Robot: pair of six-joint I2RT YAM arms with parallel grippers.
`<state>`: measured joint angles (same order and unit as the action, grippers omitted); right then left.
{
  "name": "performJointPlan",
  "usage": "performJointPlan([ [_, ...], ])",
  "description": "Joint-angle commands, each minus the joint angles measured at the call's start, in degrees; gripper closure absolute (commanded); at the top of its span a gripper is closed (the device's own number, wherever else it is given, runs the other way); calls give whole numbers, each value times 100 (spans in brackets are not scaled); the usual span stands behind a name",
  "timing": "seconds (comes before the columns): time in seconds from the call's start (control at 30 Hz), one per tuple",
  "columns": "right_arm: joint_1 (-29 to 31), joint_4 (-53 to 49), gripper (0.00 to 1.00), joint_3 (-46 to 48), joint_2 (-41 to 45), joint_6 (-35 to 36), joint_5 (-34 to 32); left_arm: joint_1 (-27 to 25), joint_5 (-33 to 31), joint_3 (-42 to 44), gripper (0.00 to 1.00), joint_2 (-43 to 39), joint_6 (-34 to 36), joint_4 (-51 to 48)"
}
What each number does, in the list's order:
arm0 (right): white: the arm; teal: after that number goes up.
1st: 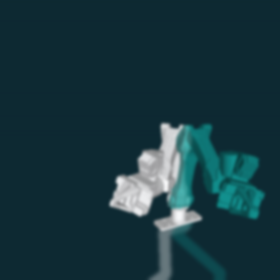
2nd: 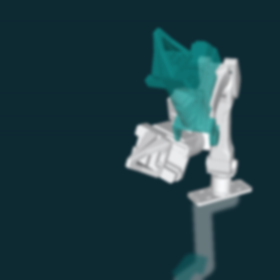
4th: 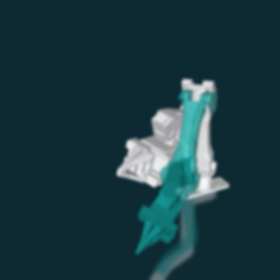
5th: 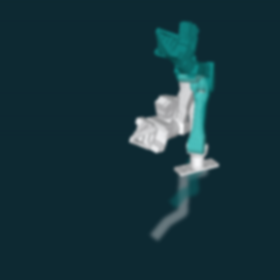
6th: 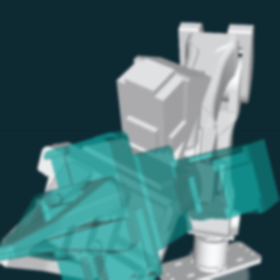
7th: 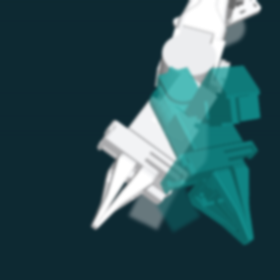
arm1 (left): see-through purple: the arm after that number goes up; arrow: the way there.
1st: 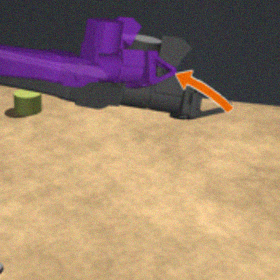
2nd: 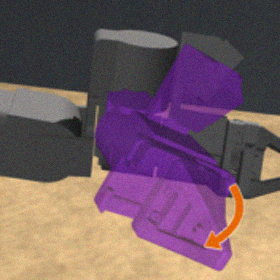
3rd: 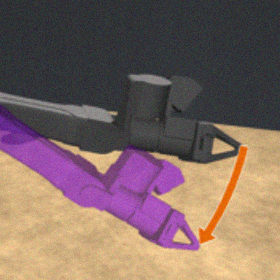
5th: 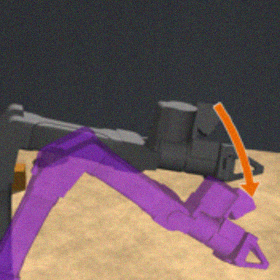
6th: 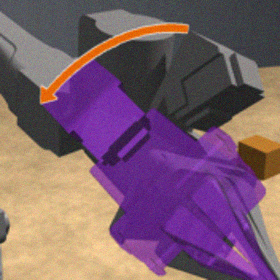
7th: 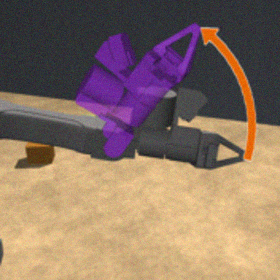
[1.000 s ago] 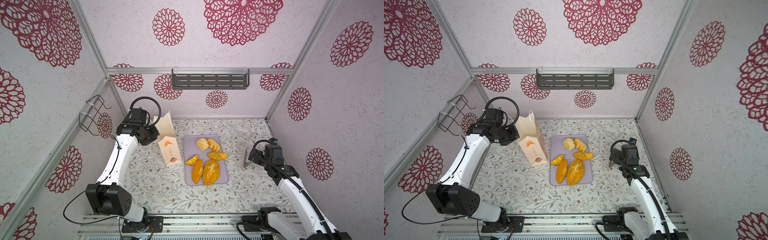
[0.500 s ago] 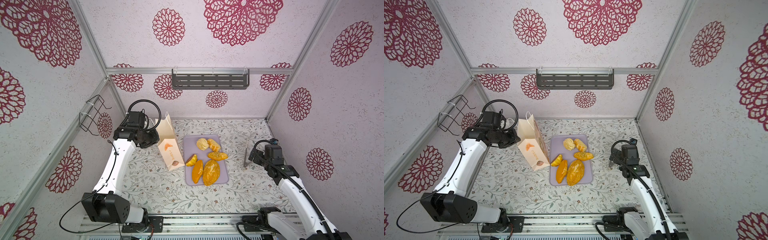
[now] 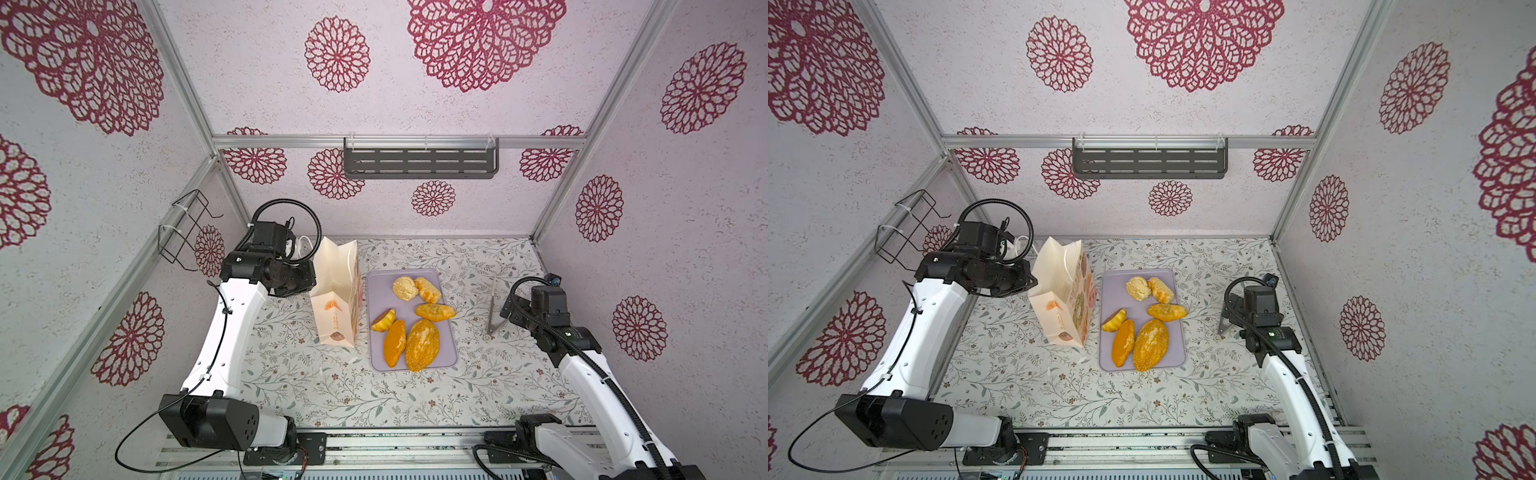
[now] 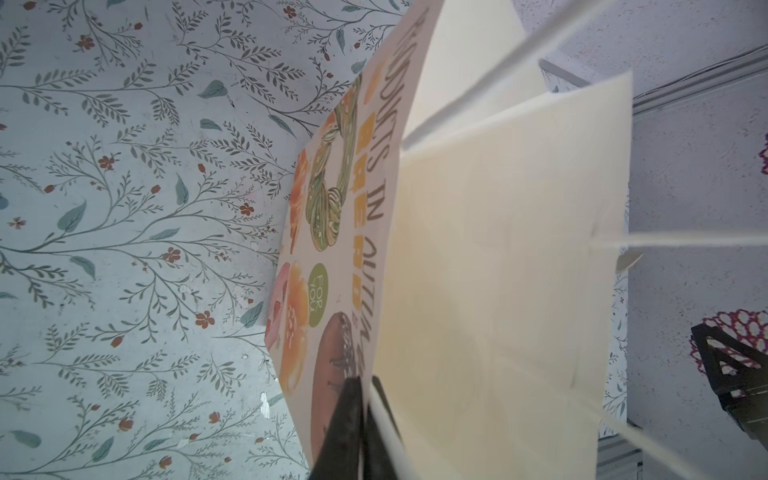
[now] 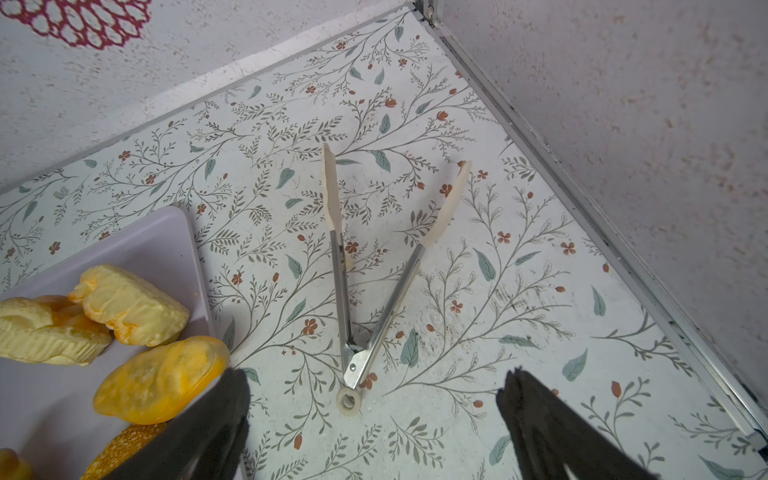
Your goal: Place the fake bread into the paper bag
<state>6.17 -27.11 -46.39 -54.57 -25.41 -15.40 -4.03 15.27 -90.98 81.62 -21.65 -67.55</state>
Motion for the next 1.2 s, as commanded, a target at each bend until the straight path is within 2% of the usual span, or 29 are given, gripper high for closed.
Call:
performJointPlan([
  [0.0, 22, -48, 1, -172, 43, -147, -150, -27, 62, -78, 92, -53, 312, -135],
  [0.1, 24, -22, 1, -152, 57, -179, -143, -32, 1, -52, 86, -58, 315, -136],
  [0.33, 24, -14, 1, -195, -26, -165, -124, -27, -159, 207, 82, -80, 227, -88],
  [0.43, 24, -13, 1, -174, -37, -171, -116, -30, -259, 280, 77, -167, 175, -12],
  [0.93, 23, 20, 1, -70, 40, -184, -99, -27, -489, 449, 90, -749, -214, 165],
  [1.0, 22, 44, 1, -58, 26, -184, -98, -30, -538, 499, 81, -775, -242, 146],
  [1.1, 22, 82, 1, -58, 9, -185, -70, -28, -567, 521, 77, -828, -297, 146],
  [1.17, 20, 100, 1, -55, -9, -188, -44, -20, -586, 488, 64, -869, -352, 153],
])
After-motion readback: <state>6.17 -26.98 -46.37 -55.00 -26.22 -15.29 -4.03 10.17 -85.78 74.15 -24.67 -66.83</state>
